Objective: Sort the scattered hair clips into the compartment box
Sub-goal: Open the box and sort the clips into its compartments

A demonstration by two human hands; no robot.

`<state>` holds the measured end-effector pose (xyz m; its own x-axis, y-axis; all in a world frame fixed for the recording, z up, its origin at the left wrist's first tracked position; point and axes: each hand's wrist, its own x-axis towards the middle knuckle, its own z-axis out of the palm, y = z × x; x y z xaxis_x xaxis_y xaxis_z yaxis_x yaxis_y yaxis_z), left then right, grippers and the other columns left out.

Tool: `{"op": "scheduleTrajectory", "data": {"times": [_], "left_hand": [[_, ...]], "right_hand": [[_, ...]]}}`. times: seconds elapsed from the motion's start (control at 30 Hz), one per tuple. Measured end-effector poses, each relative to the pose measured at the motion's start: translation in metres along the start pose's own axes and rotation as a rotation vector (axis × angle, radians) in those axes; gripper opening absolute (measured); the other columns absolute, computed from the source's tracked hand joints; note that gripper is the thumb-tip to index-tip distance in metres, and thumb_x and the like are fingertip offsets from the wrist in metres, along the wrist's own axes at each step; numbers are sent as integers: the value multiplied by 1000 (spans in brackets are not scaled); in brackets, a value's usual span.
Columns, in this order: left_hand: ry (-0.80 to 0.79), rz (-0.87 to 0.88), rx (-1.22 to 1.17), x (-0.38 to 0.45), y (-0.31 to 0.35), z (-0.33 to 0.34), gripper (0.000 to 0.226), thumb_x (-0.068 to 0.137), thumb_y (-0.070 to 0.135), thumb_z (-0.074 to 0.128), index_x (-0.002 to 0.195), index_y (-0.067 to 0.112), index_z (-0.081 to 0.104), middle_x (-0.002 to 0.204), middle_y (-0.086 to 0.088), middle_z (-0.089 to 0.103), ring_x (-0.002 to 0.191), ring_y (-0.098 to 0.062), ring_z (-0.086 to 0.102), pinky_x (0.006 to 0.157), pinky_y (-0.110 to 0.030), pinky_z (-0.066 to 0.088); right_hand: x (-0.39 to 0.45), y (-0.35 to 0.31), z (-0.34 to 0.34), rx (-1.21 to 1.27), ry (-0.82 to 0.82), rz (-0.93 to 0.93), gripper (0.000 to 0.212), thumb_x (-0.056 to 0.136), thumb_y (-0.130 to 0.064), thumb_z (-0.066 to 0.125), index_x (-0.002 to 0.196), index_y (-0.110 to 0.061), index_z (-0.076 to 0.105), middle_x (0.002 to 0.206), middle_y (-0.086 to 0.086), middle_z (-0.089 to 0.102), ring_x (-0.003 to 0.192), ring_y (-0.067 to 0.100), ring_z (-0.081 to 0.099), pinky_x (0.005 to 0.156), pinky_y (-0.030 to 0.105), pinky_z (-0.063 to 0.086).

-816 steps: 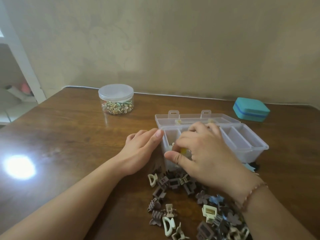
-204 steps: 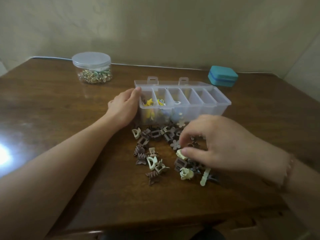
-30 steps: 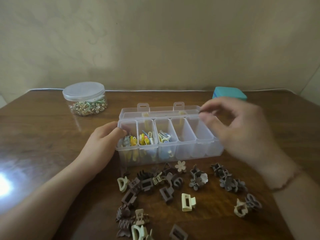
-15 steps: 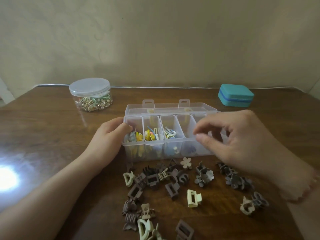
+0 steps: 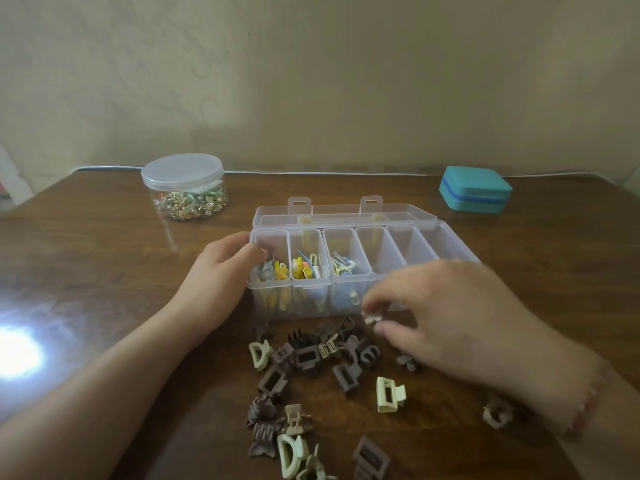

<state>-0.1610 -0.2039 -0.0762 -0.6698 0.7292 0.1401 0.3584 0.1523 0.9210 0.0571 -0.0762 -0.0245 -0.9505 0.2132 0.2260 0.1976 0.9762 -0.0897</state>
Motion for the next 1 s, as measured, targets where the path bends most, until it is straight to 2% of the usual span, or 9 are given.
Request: {"op": "scheduleTrajectory", "data": {"times": [0.07,0.13,0.23,0.37,0.53,0.63,0.8,0.93,1.0], "left_hand": [[-6,1,3,0,0,0,39,77,36,46,98,23,76,101,6,76,100,-10,67,88,-34,49],[0,-3,11,1,-1,0,41,77,37,46,99,21,76,102,3,76,103,-15,66,94,-39,47],[-6,-9,8,0,0,-1,41,76,37,46,100,23,76,104,6,76,104,-13,65,95,-38,47],[-10,-9,1,0,2,0,40,76,38,45,99,25,76,101,10,76,96,-1,65,82,-28,47],[0,-7,10,-1,2,0,40,76,38,45,98,23,76,102,7,75,98,-5,65,85,-32,48],[6,-8,11,-1,2,0,41,76,37,45,98,22,76,103,5,75,101,-9,64,88,-31,46],[-13,-8,3,-1,2,0,40,76,38,45,99,25,76,102,9,76,99,-4,65,84,-28,47],[4,-15,16,-1,3,0,41,76,38,45,97,19,75,103,-2,75,104,-21,64,94,-46,47],[1,-15,18,-2,4,0,41,76,38,45,97,19,75,103,-1,75,105,-21,65,97,-46,46]], "right_hand": [[-1,5,-11,148,54,9,19,81,-47,63,99,-41,67,76,-30,62,67,-1,58,56,12,42],[-3,9,-18,351,183,63,13,76,-42,67,89,-40,68,72,-22,63,59,10,56,45,13,40],[1,17,-10,283,347,165,12,76,-42,65,87,-46,60,74,-21,58,73,7,55,58,17,46],[6,23,2,177,255,199,11,84,-43,58,94,-46,58,91,-29,52,103,2,45,89,35,44],[5,17,-5,205,323,83,19,87,-39,59,104,-33,66,99,-21,62,102,6,54,87,36,49],[-1,7,-10,223,177,-45,14,84,-43,57,93,-36,66,82,-22,64,75,2,58,64,20,49],[-4,-9,3,0,-54,-76,25,80,-61,54,83,-38,63,66,-18,63,59,-2,52,53,22,45],[-4,-12,1,34,-88,-47,23,86,-58,53,96,-38,62,81,-15,67,74,2,57,66,26,48],[-6,-12,-3,23,-110,-47,28,87,-59,50,107,-41,58,87,-17,67,82,2,58,73,26,51]]}}
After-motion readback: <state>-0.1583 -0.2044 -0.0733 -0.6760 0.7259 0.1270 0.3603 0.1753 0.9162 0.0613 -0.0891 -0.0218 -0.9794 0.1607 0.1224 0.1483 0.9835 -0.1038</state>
